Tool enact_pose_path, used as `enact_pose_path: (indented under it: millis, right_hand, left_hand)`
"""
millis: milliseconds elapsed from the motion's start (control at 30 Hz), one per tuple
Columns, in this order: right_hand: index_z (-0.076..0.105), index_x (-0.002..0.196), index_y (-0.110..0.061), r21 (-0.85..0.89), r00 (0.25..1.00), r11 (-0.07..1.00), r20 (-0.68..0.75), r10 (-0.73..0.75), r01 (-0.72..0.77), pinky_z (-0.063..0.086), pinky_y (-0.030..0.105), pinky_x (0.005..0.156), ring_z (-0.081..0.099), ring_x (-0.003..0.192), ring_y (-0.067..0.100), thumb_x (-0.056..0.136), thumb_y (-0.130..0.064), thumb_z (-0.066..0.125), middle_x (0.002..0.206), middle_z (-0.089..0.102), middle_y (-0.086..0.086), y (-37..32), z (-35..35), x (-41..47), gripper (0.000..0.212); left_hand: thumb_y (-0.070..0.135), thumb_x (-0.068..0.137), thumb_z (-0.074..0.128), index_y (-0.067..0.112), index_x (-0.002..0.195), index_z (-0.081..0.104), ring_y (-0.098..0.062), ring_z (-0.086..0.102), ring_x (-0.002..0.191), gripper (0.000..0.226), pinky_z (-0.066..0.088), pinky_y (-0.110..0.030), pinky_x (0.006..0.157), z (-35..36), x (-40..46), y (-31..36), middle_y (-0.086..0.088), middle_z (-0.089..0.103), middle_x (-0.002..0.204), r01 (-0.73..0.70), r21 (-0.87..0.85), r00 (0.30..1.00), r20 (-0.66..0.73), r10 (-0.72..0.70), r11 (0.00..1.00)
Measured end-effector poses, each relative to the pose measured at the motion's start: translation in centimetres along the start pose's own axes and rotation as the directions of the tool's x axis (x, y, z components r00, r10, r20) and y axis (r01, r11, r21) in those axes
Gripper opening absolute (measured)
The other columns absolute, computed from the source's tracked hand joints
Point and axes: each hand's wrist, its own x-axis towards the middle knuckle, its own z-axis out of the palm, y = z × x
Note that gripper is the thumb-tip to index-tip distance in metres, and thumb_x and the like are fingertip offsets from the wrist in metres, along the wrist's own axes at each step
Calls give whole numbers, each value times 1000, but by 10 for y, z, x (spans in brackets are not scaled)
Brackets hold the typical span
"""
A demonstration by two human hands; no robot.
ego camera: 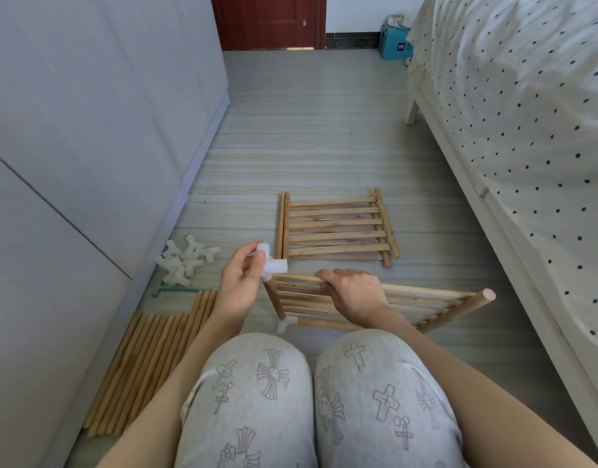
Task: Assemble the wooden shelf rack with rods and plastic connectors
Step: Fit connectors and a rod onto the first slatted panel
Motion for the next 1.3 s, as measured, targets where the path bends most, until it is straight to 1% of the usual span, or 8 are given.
enact_pose_path:
  millis: [167,267,367,600,700,867,1133,1300]
  right_hand:
    - [48,122,-30,-12,1000,1000,-1,1,-1,33,29,65,60,93,23,100,-31,33,105,65,-2,0,0,1,26]
    - [48,122,-30,-8,1000,1000,2,-1,1,33,29,66,59,94,23,100,-32,32,106,64,-2,0,0,1,27]
    - [48,123,-30,6,1000,1000,8,3,-3,33,28,67,59,95,24,100,-32,33,107,64,-2,0,-1,1,27]
    - [49,120,-29,-8,1000,1000,-5,8,-8,31,28,64,60,91,23,100,-30,33,103,65,-1,0,-1,2,26]
    - [50,119,-29,-7,1000,1000,-10,5,-5,30,27,63,60,89,24,100,-30,34,101,66,-1,1,-1,3,25]
    - [49,122,-29,-11,1000,1000,-2,2,-3,31,28,64,60,92,24,100,-30,33,104,65,-1,1,-2,3,27]
    - [48,122,-29,-30,1000,999,21,24,-23,32,28,61,62,90,25,101,-32,31,106,65,-2,3,-3,10,27]
    - [46,121,-29,-42,998,998,43,37,-35,32,28,59,62,90,26,100,-32,31,106,65,-2,2,2,14,26]
  left_hand:
    - [38,93,53,31,128,52,1,48,111,37,37,-7,84,1,1,5,14,54,122,-43,214,983,184,3,976]
    - [31,90,59,32,121,56,-4,48,113,31,40,-16,91,1,2,5,7,50,126,-46,238,992,122,17,970]
    - [27,85,66,28,101,59,-14,55,103,17,43,-20,79,-1,-2,10,-2,55,113,-38,246,999,25,32,969]
    - [11,94,51,25,110,63,-12,53,105,24,39,-21,85,-8,-1,17,0,61,114,-197,435,970,219,108,879]
    - [17,95,50,17,126,54,-15,53,110,31,40,-28,93,-7,-2,12,0,58,120,-123,383,986,151,70,916]
    - [31,100,33,24,123,47,-8,48,91,27,32,-24,79,-2,-6,2,10,51,99,-78,421,990,139,21,904]
    - [25,103,22,9,99,42,-2,40,66,26,33,1,51,20,13,15,5,42,75,2,418,999,-45,18,909]
    - [29,103,17,13,102,38,0,40,69,27,28,-13,53,31,11,12,7,41,78,77,337,985,-173,-19,938]
